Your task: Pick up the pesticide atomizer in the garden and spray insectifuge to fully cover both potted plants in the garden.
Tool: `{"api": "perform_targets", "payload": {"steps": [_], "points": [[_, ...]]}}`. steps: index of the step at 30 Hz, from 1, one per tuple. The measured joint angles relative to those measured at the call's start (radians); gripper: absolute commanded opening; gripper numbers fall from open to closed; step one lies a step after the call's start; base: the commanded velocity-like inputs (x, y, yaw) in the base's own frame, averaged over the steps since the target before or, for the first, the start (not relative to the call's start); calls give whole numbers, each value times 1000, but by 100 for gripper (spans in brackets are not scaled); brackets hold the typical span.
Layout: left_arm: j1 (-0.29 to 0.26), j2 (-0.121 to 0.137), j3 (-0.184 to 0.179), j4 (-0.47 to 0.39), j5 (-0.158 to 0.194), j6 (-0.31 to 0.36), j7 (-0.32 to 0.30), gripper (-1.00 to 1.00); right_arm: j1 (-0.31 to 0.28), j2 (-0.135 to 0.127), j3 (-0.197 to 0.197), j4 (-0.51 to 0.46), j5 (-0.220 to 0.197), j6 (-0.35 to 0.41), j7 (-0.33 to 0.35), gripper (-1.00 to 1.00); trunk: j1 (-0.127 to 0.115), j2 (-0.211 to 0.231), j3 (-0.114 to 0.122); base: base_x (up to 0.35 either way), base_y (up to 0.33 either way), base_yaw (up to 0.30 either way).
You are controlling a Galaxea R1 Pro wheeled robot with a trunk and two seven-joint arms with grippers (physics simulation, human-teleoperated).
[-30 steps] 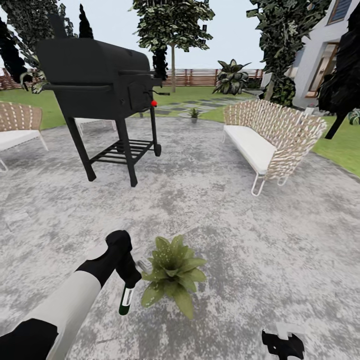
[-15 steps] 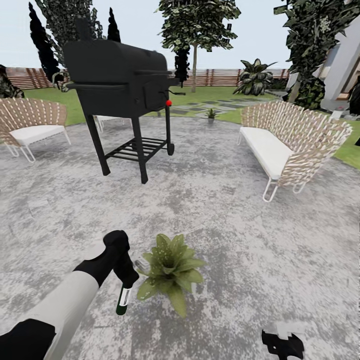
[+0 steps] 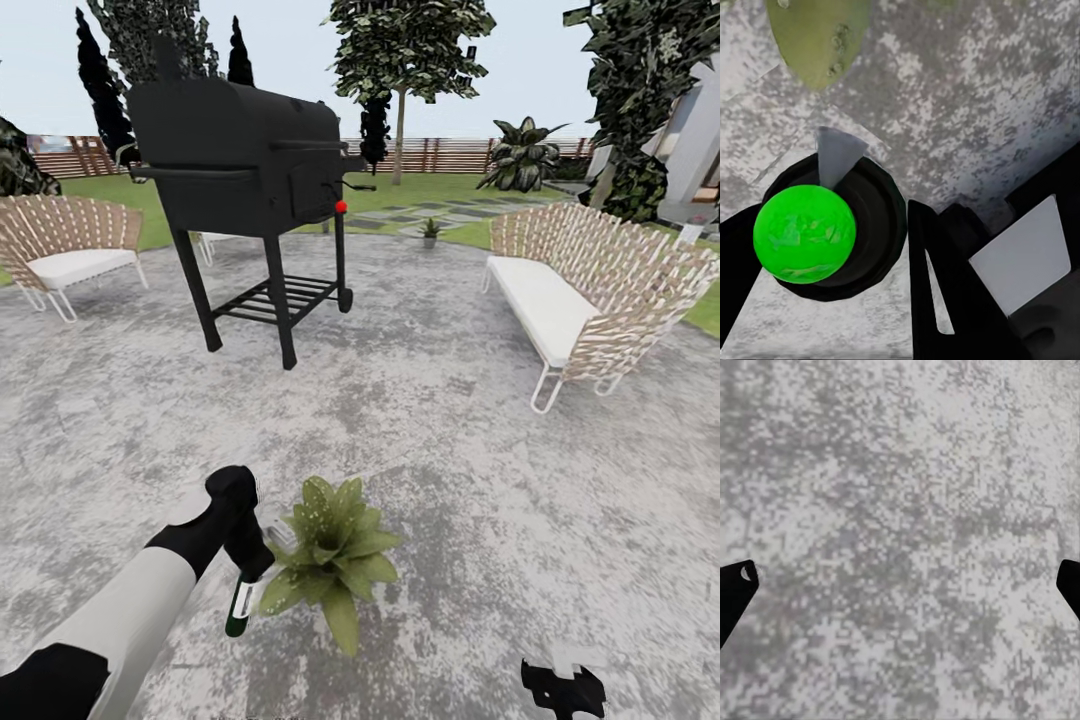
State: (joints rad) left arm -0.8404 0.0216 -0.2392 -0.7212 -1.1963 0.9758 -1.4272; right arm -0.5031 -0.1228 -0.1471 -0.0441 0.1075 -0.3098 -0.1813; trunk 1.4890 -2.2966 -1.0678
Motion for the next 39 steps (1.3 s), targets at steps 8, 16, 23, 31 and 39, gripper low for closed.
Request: {"api": "perform_targets", "payload": {"steps": [8, 16, 23, 31, 39], "points": [[2, -3, -1, 1, -14, 0, -1, -100, 0, 0, 0, 0, 0, 0, 0, 100, 0, 0, 0, 0, 0, 251], [5, -11, 1, 12, -11, -1, -1, -100, 0, -2, 0, 0, 0, 0, 0, 100, 0, 0, 0, 0, -110, 240], [5, -2, 4, 12, -12, 9, -1, -100, 0, -8, 0, 3, 0, 1, 1, 100, 0, 0, 0, 64, -255, 15], [5, 2, 5, 14, -12, 9, 2, -100, 0, -5, 0, 0, 0, 1, 1, 100, 0, 0, 0, 271, -150, 122], [7, 6, 5, 14, -13, 9, 8, -100, 0, -3, 0, 0, 0, 1, 1, 100, 0, 0, 0, -1, -222, 276]]}}
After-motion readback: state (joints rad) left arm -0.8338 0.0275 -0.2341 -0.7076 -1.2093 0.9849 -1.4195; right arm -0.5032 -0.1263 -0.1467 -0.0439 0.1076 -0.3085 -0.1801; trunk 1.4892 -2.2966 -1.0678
